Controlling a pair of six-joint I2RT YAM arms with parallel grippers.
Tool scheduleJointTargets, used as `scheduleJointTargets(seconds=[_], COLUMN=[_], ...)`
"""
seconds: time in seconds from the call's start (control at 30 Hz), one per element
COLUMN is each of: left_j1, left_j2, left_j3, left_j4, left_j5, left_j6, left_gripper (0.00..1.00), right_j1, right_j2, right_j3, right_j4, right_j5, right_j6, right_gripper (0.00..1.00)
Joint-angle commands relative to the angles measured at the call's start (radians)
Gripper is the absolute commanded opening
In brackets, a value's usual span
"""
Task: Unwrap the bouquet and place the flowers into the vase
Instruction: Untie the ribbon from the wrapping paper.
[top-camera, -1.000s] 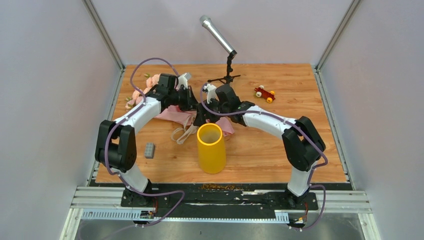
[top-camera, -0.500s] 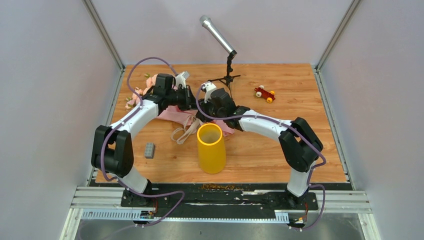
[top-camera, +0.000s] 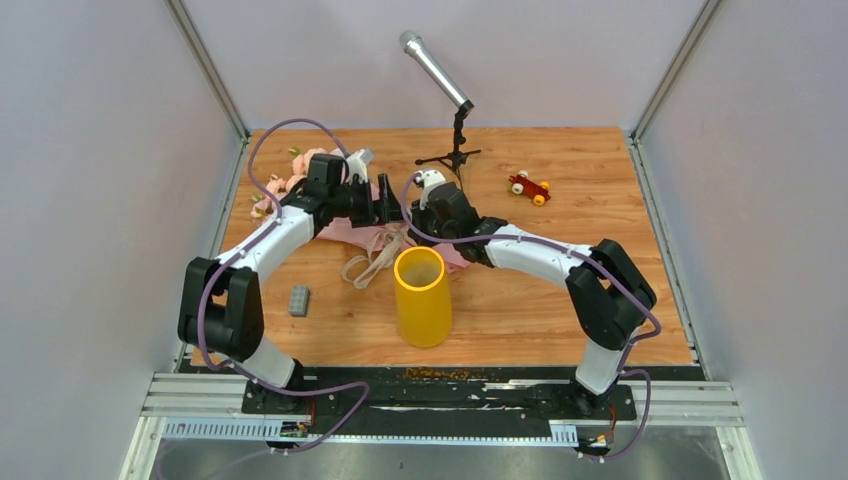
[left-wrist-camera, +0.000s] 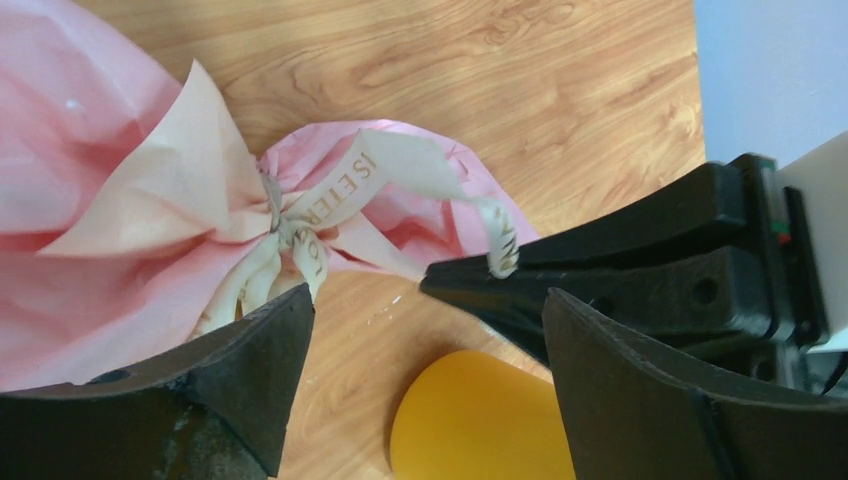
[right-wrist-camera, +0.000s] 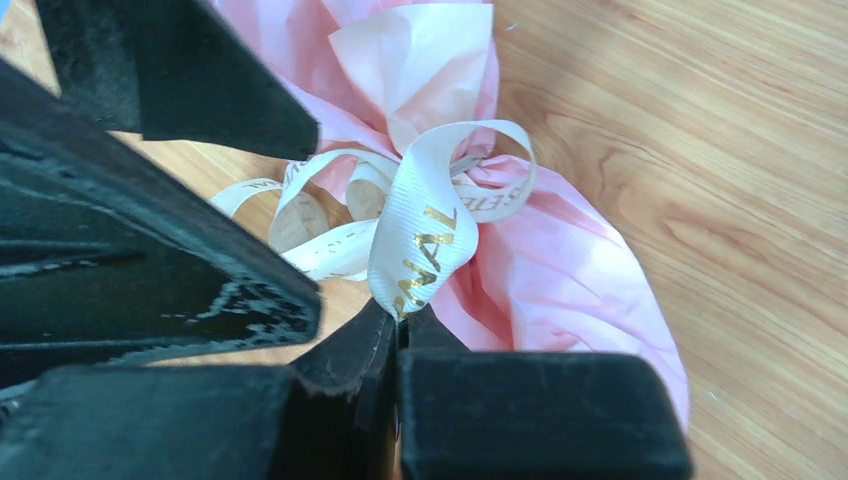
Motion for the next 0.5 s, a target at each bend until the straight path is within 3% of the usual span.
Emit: scheduleJointTargets(seconds=[0.0,0.13,0.33,0.47], left_j1=[0.001,0.004,0.005,0.004], left_j2=[-0.121,-0.231,-0.429,-0.449], left_j3=[-0.023,-0.124,-0.372,-0.506], left_j4=[0.030,-0.004,0.028,0.066], left_j5=[-0.080,-0.187,-0.311,-0.408], left_j6=[0.044,0.074,-0.018,-0.075], left_gripper=[0.94,1.00,1.00,1.00], right_j1=[-0.008,-0.023,-0.041,-0.042], right_j2=[-0.084,-0.090,-0.088,-0.100], right_j3=[-0.021,-0.024,0.013,0.016], right_j4=[-0.026,-0.054,-0.069,-0.022], right_j5=[0.078,0.106,0.175,0.135], right_j6=[0.028,0.048,0.048,0.067], right_gripper=[0.00,0.00,0.00,0.00])
